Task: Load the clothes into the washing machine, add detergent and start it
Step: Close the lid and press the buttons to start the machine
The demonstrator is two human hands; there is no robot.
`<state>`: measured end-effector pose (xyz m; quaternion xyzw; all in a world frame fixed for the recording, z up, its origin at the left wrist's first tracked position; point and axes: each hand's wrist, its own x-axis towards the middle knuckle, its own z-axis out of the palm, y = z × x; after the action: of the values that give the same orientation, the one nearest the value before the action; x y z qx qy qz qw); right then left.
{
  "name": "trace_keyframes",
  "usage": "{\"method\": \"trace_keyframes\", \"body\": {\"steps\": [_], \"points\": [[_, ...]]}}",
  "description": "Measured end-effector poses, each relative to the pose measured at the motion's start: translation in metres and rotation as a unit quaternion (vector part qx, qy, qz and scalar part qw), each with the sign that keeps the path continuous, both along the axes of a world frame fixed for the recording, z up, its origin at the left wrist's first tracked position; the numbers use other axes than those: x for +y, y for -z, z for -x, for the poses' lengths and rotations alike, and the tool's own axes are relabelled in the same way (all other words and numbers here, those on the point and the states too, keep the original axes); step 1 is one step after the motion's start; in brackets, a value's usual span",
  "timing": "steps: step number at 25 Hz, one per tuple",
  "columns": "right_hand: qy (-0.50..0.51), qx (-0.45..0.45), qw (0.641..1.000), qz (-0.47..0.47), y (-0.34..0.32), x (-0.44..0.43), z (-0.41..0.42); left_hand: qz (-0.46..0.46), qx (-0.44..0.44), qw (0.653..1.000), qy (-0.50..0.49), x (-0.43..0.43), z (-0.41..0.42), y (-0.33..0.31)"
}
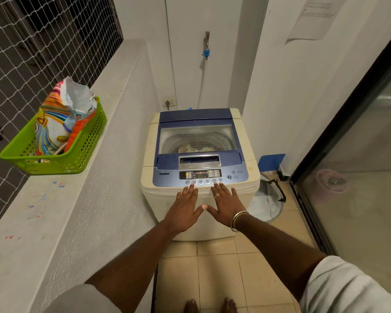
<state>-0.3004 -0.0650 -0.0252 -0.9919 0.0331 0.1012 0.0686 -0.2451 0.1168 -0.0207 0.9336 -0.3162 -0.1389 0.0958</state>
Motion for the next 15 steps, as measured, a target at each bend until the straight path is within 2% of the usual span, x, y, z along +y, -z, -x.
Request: {"method": "trace_keyframes", "body": {"steps": [15], "points": [[0.064, 0.057, 0.996, -0.002, 0.013, -0.054, -0.031, 0.012, -0.003, 1.0, 0.0, -0.004, -0.015, 0.012]]}}
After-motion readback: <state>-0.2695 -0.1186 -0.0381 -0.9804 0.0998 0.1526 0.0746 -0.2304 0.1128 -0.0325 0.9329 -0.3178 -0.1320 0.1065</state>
